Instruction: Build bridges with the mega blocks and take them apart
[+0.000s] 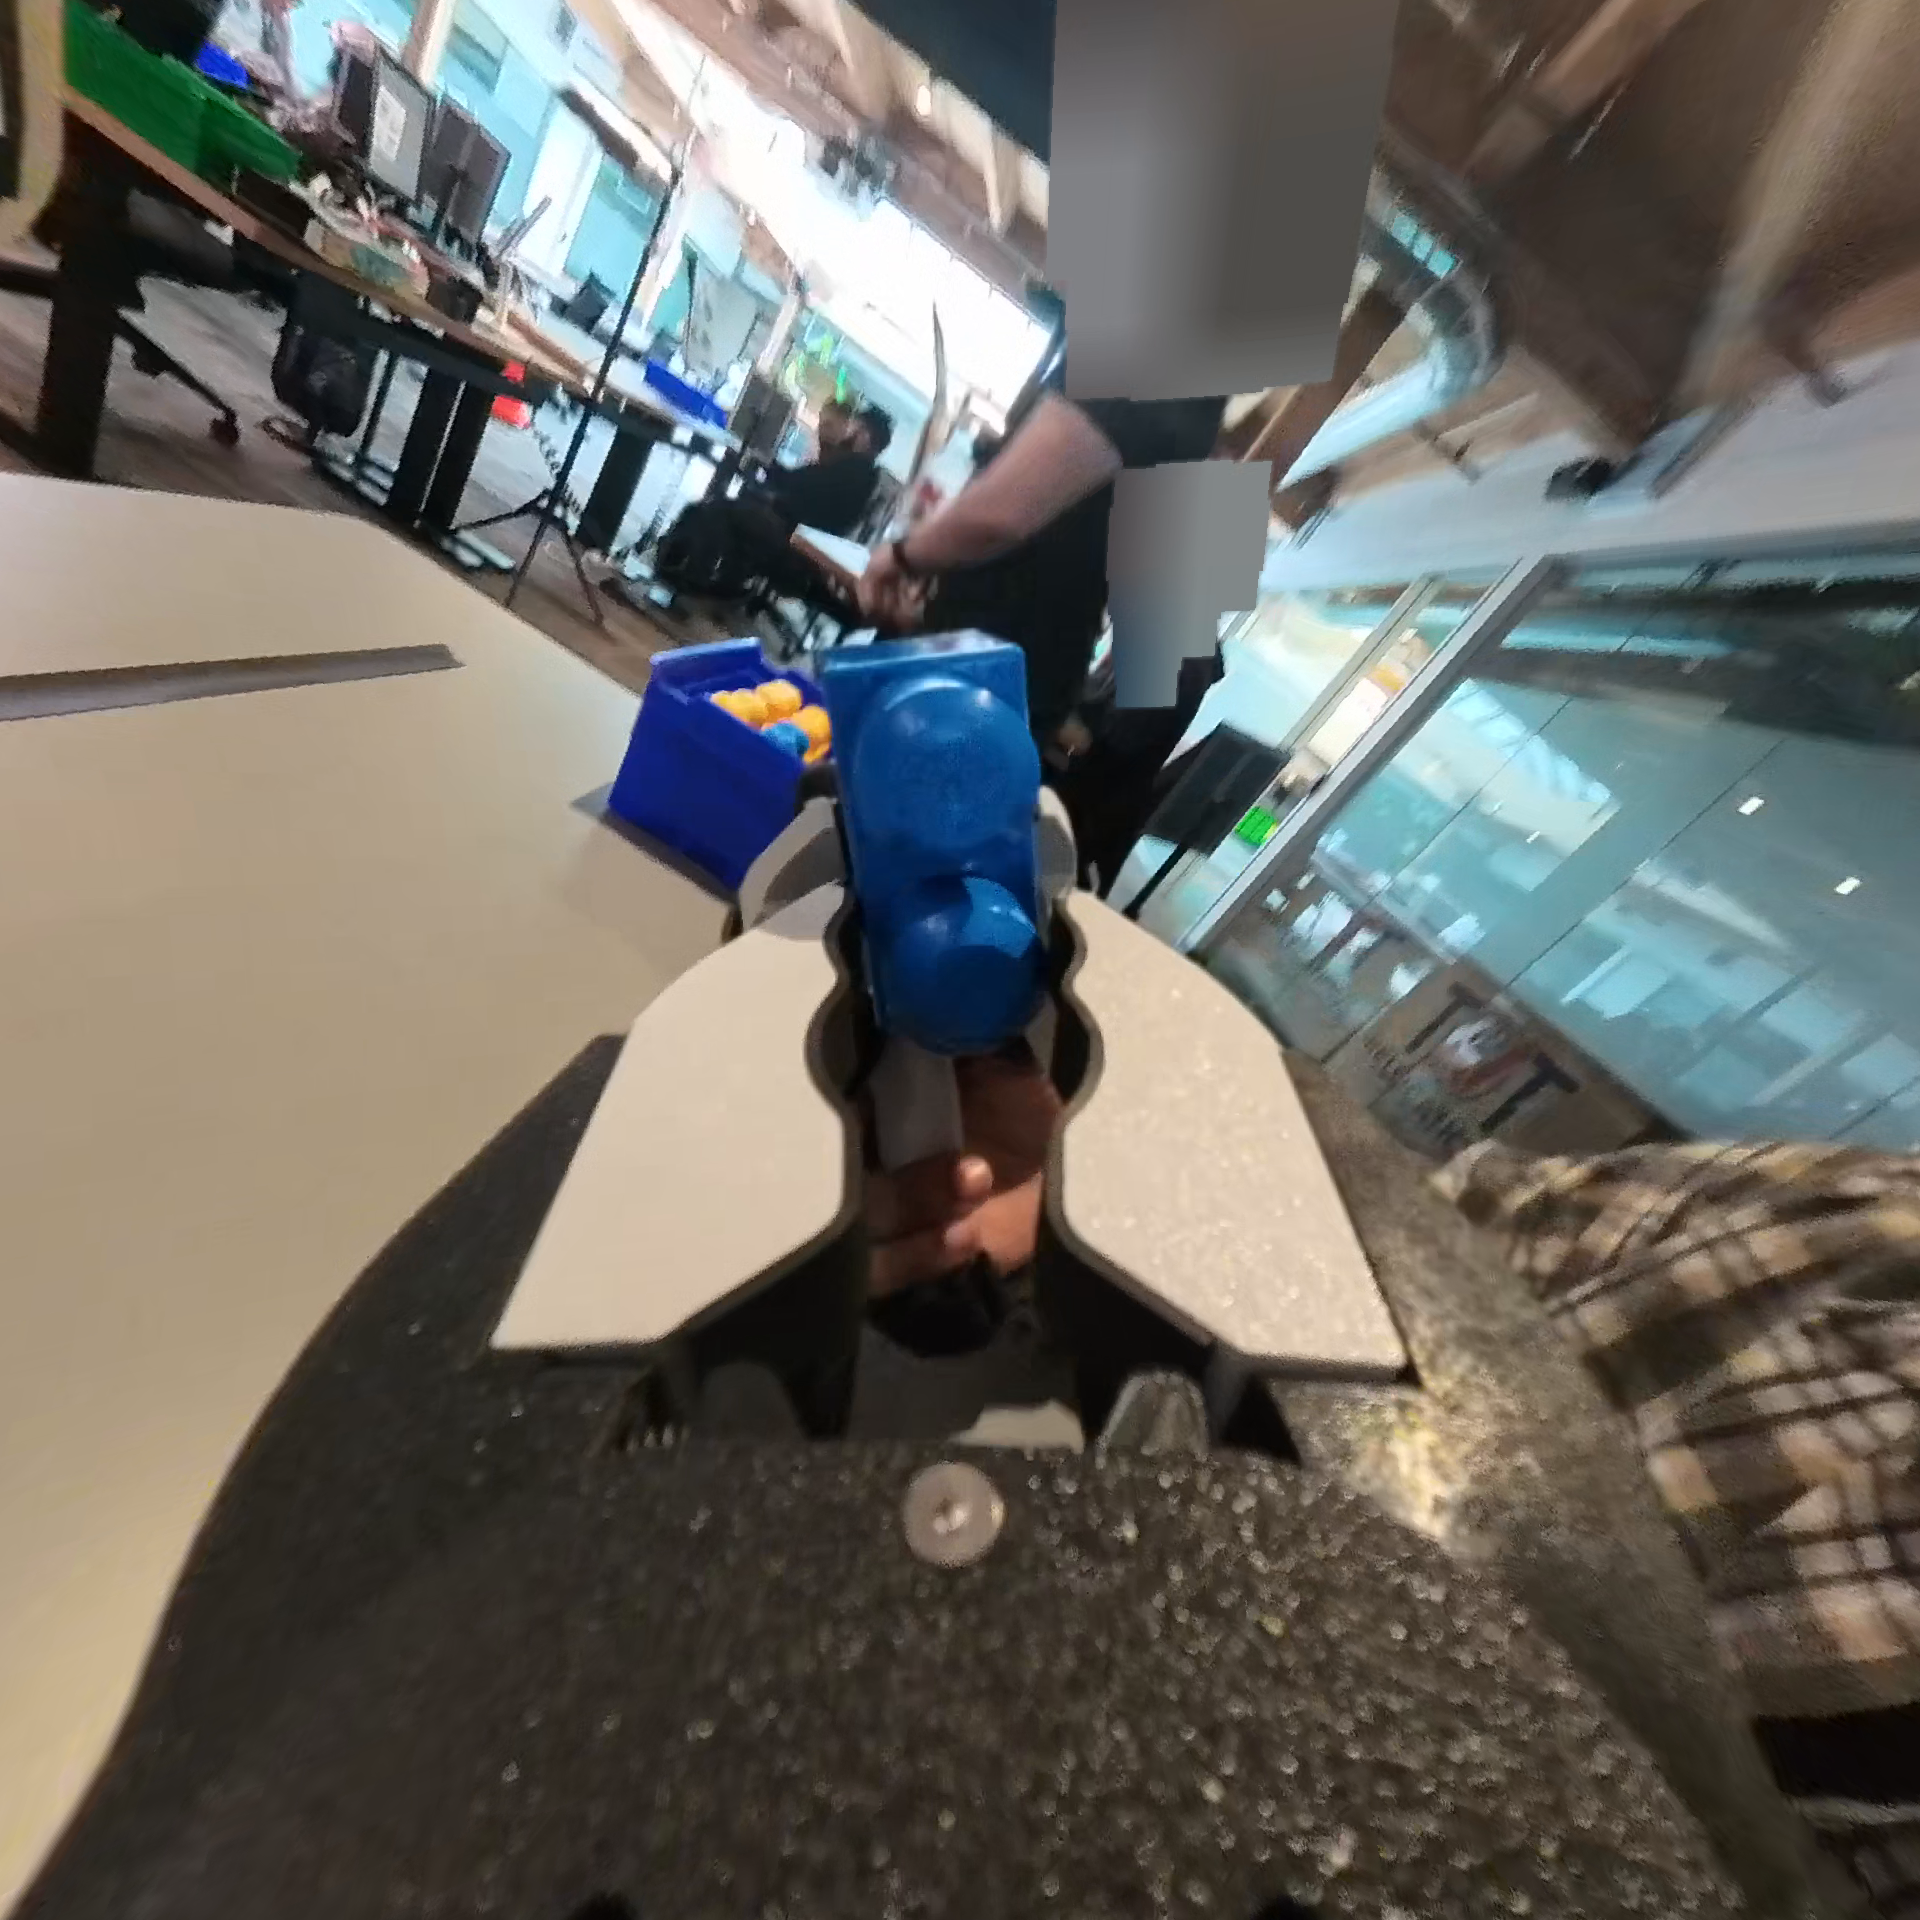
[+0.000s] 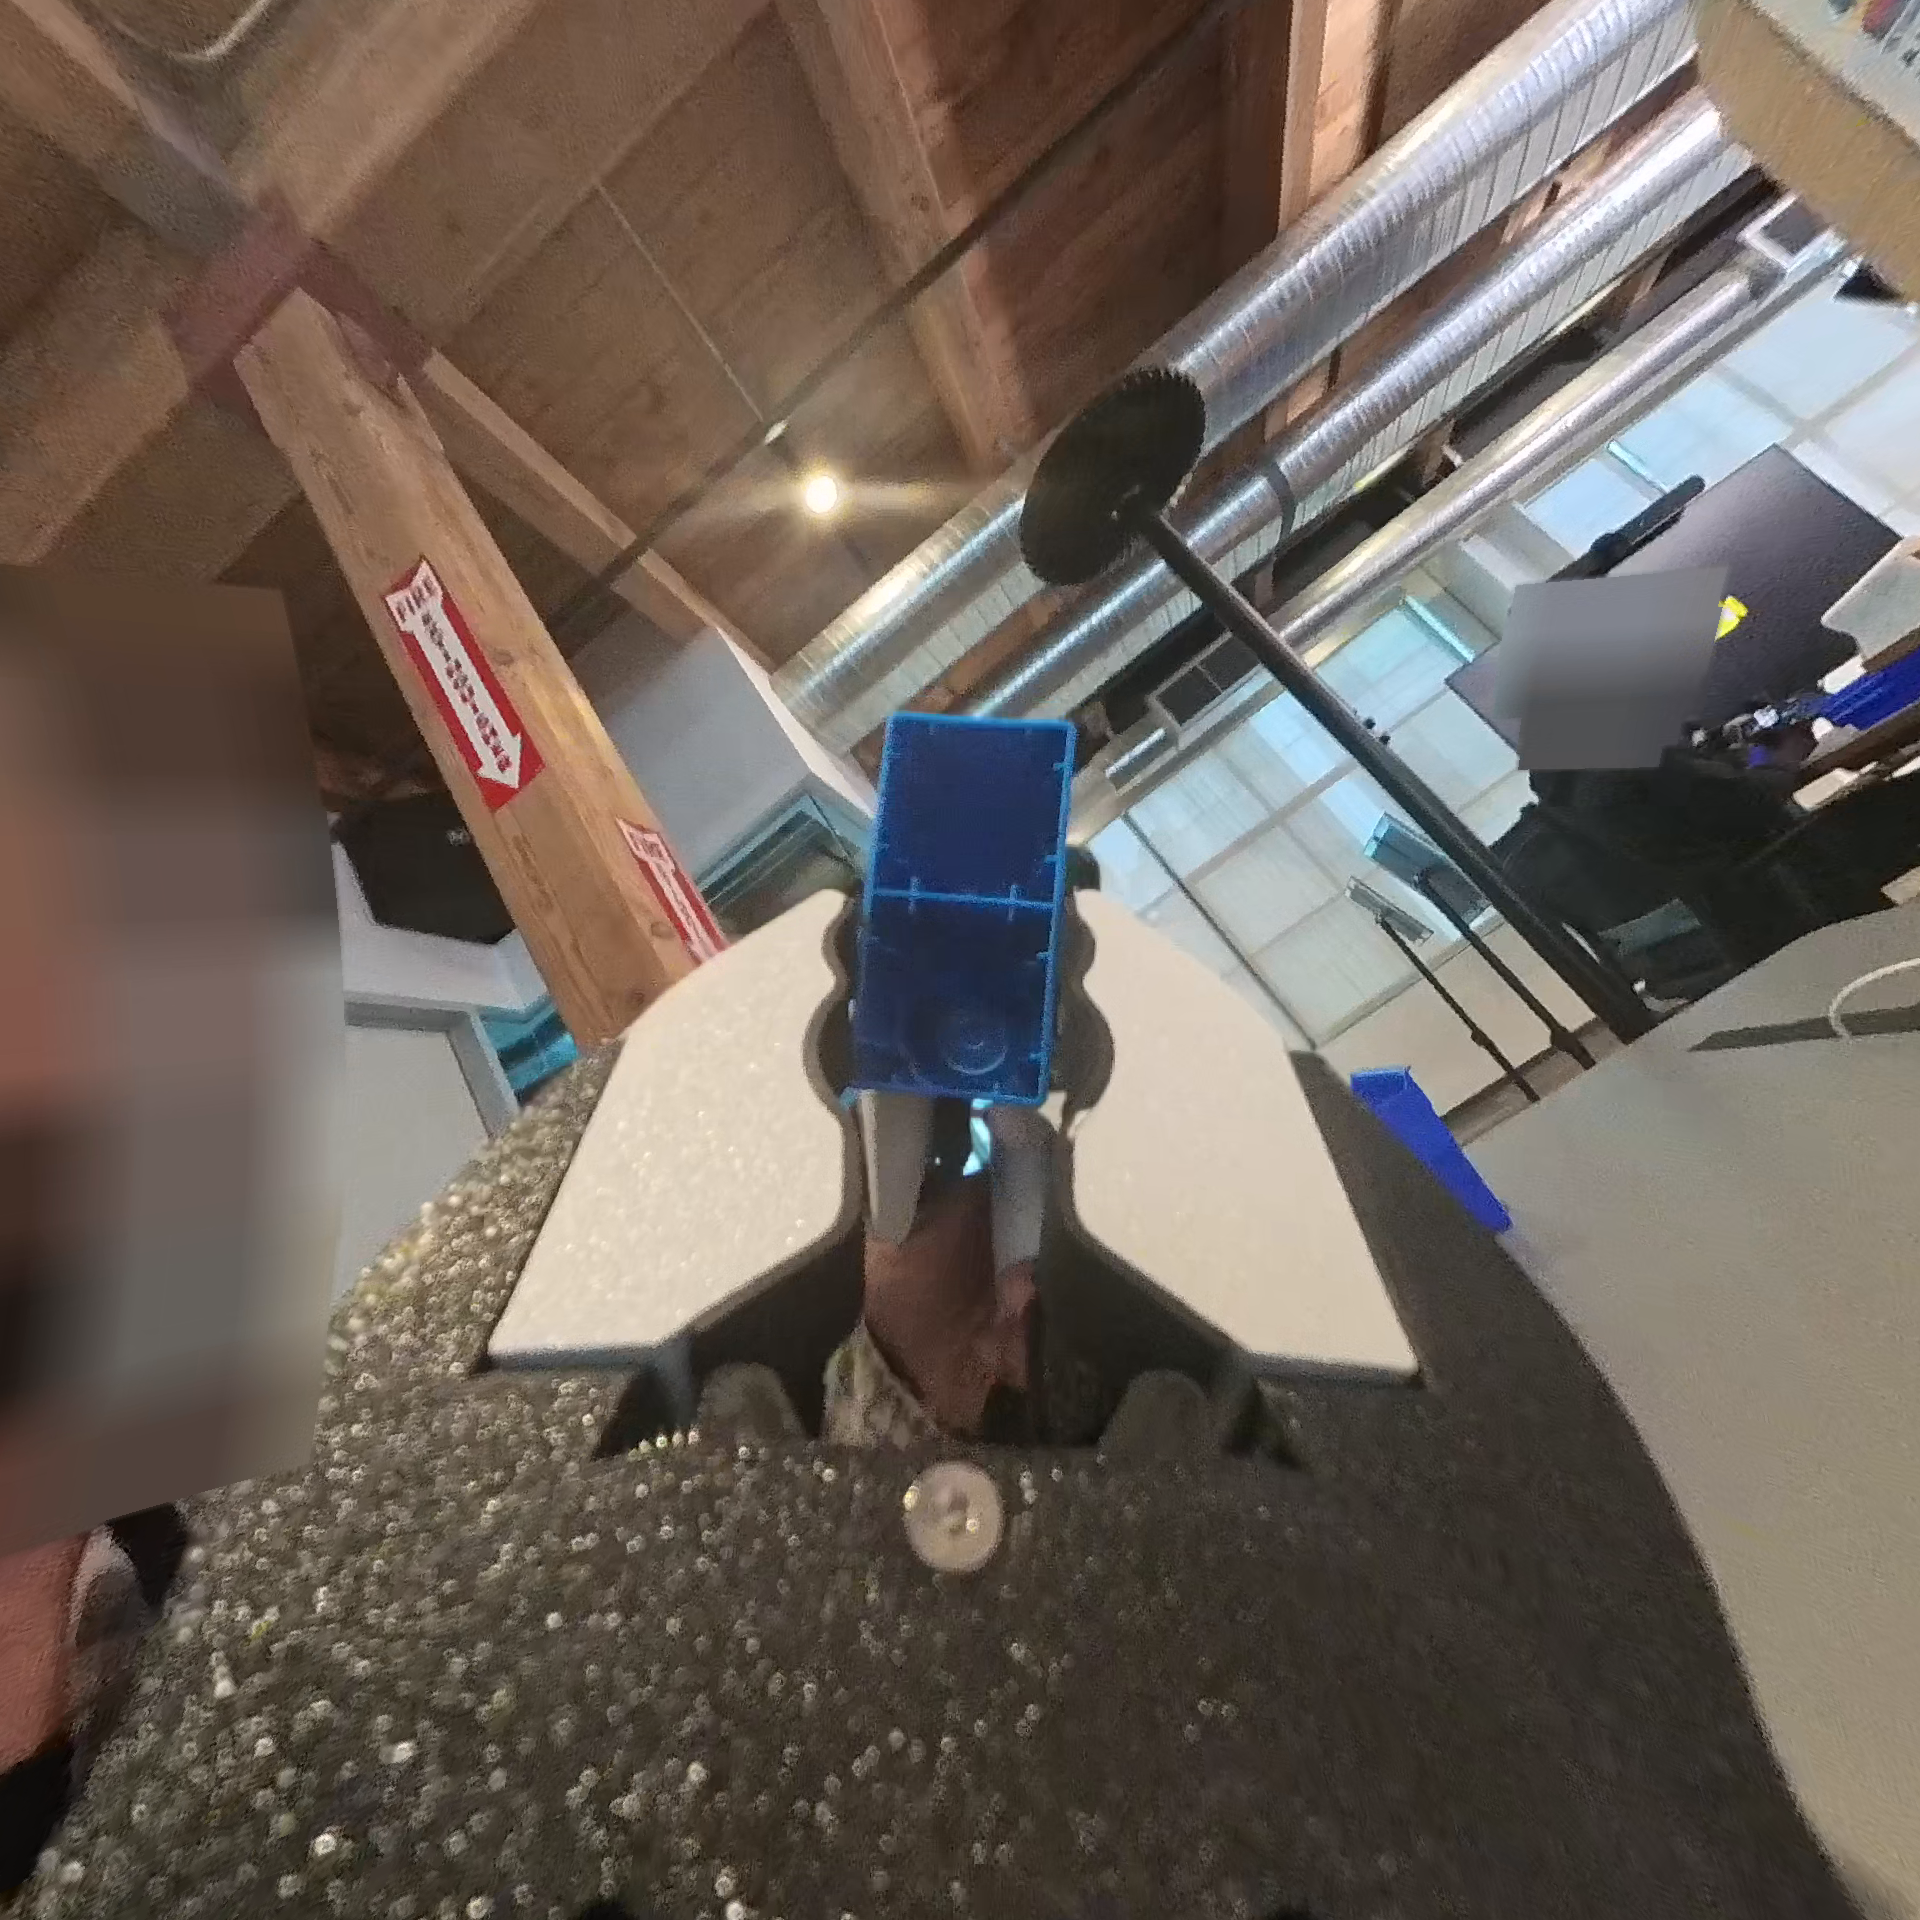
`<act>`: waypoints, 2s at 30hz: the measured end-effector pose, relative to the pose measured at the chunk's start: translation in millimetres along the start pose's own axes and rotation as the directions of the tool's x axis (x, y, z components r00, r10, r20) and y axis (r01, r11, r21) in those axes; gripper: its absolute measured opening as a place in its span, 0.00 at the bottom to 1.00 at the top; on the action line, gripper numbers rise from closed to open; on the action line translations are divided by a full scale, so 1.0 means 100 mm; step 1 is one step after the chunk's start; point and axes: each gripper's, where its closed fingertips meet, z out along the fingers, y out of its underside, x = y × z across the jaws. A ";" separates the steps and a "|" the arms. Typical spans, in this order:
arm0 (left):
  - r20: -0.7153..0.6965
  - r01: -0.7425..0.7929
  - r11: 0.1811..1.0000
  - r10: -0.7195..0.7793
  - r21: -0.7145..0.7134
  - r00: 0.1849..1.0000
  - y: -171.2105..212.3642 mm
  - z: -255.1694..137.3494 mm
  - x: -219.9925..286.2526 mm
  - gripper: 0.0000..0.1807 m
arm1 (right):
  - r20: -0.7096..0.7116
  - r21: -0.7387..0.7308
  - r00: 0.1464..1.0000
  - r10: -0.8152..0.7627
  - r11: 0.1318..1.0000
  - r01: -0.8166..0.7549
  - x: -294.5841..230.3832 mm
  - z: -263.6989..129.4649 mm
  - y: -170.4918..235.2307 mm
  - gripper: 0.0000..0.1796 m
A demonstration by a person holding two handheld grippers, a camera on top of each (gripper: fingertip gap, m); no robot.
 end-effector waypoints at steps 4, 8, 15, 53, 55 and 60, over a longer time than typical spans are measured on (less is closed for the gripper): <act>0.030 -0.094 0.987 0.099 -0.134 0.995 -0.01 -0.11 0.03 0.19 | -0.052 -0.154 0.995 -0.079 0.986 0.070 0.01 -0.13 0.03 0.24; 0.073 -0.189 0.914 0.230 -0.360 0.971 0.02 -0.27 -0.06 0.18 | -0.114 -0.447 0.935 -0.335 0.858 0.253 0.04 -0.32 -0.15 0.31; -0.009 -0.230 0.675 0.314 -0.701 0.949 0.31 -0.32 -0.13 0.19 | 0.204 -0.840 0.772 -0.602 0.297 0.454 -0.05 -0.32 -0.09 0.26; 0.137 -0.214 0.900 0.283 -0.379 0.949 0.42 -1.01 -0.57 0.33 | 0.138 -0.745 0.842 -0.522 0.505 0.436 0.33 -0.46 0.41 0.17; 0.140 -0.212 0.892 0.288 -0.400 0.947 0.52 -1.06 -0.64 0.34 | 0.146 -0.740 0.840 -0.523 0.506 0.443 0.35 -0.45 0.43 0.17; 0.104 -0.224 0.859 0.302 -0.460 0.948 0.72 -1.09 -0.75 0.36 | 0.160 -0.726 0.828 -0.538 0.504 0.468 0.40 -0.42 0.49 0.17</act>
